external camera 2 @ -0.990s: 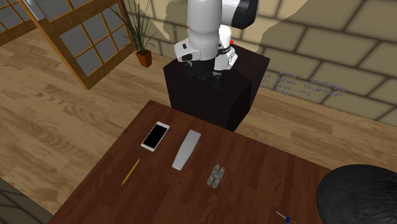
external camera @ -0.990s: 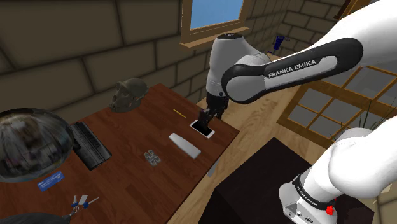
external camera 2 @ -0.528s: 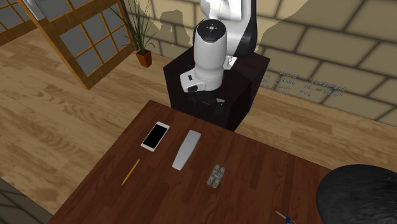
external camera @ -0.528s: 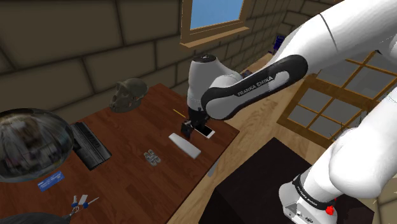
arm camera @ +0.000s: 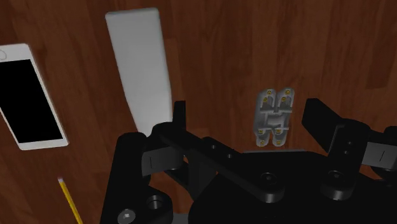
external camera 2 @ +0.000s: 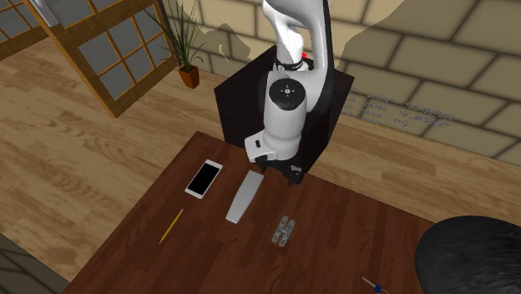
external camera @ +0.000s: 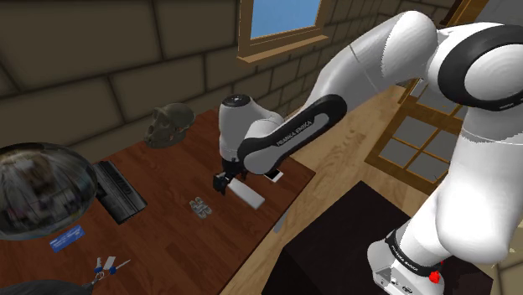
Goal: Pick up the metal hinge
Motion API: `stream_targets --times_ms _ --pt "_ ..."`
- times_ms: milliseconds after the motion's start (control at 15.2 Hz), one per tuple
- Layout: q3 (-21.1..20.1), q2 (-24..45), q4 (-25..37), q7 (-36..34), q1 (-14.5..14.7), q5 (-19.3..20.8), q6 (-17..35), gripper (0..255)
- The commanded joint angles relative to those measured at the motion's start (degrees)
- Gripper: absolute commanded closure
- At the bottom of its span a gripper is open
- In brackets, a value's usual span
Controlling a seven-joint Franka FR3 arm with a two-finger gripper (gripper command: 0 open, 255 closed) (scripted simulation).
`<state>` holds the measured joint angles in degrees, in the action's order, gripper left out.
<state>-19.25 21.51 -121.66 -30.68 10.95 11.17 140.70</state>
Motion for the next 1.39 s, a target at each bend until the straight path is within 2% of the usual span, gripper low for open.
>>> stream_targets --times_ms 0,330,726,1320 --pt "1.0 5.0 3.7 -2.1 1.8 2.2 1.3 0" --pt "3.3 16.1 14.4 -5.0 6.0 5.1 1.9 0" --pt "5.3 29.1 29.6 -6.4 10.4 6.5 0.4 0" --pt "6.4 34.2 32.2 -6.7 11.2 7.2 2.9 0"
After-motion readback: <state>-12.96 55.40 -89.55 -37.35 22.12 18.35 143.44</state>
